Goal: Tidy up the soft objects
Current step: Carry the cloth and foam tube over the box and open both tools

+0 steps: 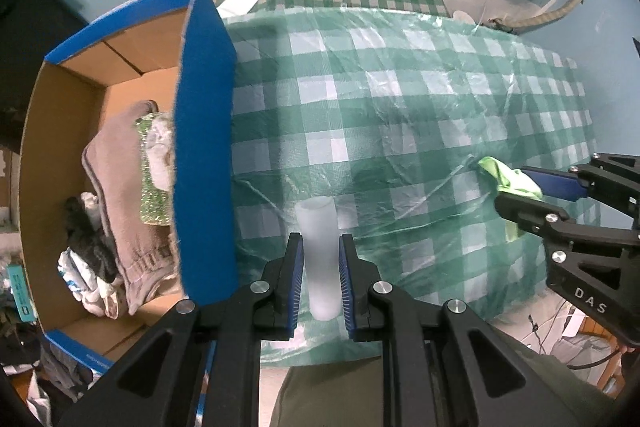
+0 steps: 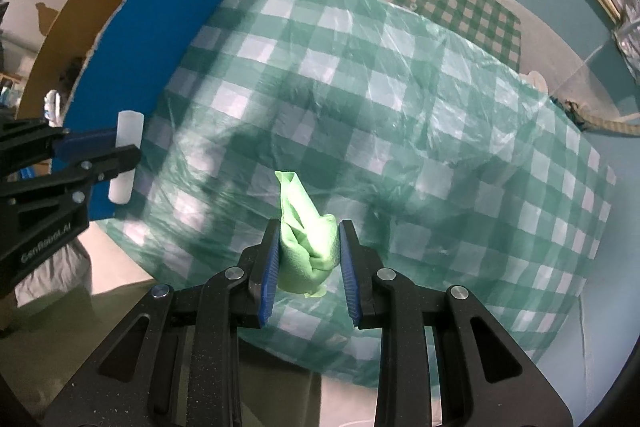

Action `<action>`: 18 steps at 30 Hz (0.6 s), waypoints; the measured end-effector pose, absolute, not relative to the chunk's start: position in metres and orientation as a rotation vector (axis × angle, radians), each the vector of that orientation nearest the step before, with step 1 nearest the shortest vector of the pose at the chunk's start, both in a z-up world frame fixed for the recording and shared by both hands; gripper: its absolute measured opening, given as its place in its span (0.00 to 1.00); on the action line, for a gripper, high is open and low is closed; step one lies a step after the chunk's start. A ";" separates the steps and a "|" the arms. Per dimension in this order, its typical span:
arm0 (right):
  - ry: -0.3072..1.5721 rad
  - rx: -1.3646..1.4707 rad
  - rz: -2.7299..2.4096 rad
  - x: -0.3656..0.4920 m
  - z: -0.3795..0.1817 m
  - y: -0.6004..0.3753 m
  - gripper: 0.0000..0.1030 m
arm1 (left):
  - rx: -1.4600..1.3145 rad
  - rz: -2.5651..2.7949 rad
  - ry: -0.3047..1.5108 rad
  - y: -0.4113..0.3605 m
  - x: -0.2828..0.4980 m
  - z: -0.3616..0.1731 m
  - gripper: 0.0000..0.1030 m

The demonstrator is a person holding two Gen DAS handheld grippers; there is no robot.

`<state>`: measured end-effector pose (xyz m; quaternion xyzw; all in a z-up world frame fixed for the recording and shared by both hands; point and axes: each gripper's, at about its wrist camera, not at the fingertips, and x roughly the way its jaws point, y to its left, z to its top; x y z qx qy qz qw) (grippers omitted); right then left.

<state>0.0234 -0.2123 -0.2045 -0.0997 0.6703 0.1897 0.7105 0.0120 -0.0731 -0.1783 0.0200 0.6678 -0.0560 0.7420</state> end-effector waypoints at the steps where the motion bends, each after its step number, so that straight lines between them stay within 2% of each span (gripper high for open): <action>1: 1.484 -0.222 0.427 0.024 -0.202 -0.209 0.26 | 0.041 -0.120 1.459 -0.070 0.015 -0.181 0.17; 18: 1.408 -0.275 0.576 0.038 -0.162 -0.131 0.26 | -0.114 0.012 1.421 -0.008 -0.007 -0.163 0.17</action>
